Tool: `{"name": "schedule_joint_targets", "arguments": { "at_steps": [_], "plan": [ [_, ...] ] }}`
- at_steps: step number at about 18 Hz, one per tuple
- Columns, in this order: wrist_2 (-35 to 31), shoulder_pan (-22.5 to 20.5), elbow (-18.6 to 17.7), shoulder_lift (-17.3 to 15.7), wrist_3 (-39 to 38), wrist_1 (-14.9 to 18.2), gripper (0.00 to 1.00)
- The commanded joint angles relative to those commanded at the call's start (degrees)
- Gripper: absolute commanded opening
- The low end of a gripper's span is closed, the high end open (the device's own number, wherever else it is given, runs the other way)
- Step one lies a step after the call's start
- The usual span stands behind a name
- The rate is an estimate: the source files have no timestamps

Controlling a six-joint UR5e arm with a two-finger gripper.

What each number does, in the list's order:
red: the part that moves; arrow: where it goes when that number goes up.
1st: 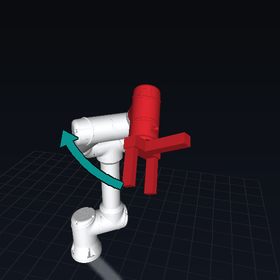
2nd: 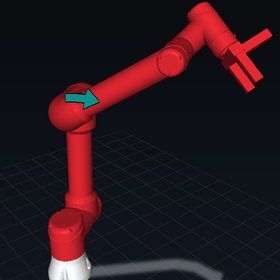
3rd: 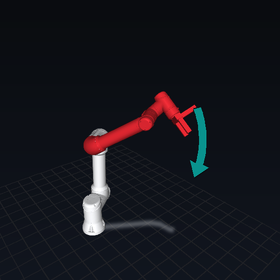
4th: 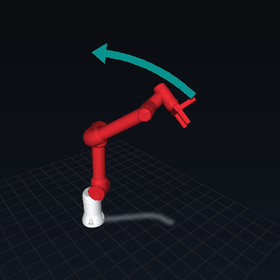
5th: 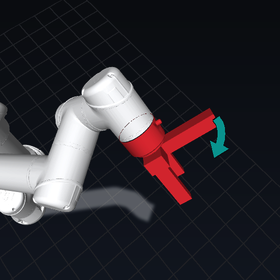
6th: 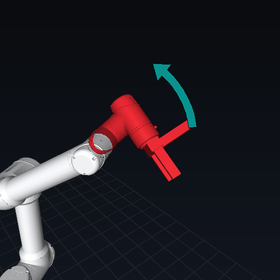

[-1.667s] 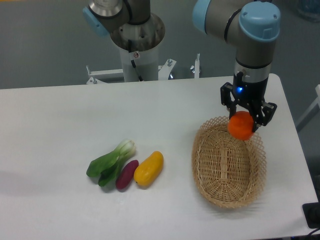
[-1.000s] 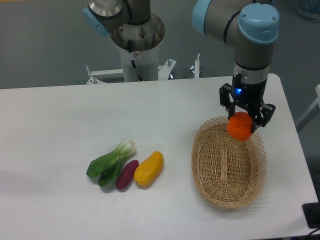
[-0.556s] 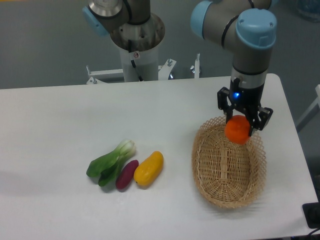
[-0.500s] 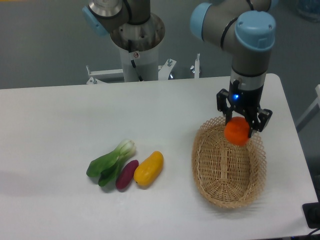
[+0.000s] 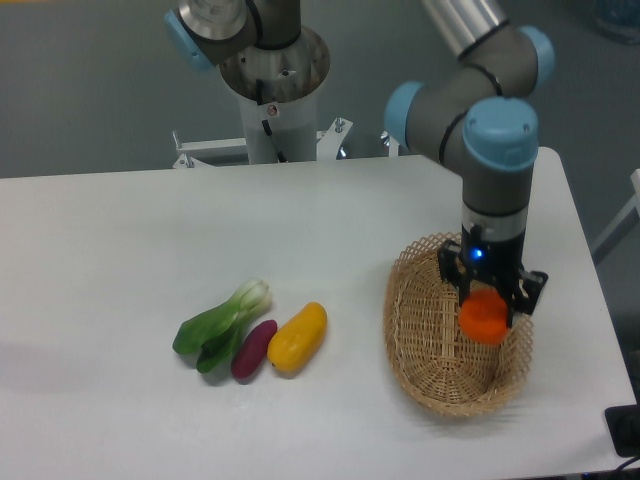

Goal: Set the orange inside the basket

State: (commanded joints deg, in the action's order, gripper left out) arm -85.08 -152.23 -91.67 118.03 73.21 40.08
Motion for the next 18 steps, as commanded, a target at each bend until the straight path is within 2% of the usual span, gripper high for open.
{"name": "schedule_joint_targets", "arguments": {
  "at_steps": [3, 8, 13, 18],
  "plan": [
    [-0.35, 0.00, -0.87, 1.41, 1.49, -0.97, 0.47],
    [-0.53, -0.61, -2.28, 1.68, 10.79, -0.97, 0.47],
    [-4.39, -0.70, -2.72, 1.85, 15.64, -0.97, 0.47],
    [-4.83, -0.70, -3.25, 1.85, 16.17, -0.97, 0.48]
  ]
}}
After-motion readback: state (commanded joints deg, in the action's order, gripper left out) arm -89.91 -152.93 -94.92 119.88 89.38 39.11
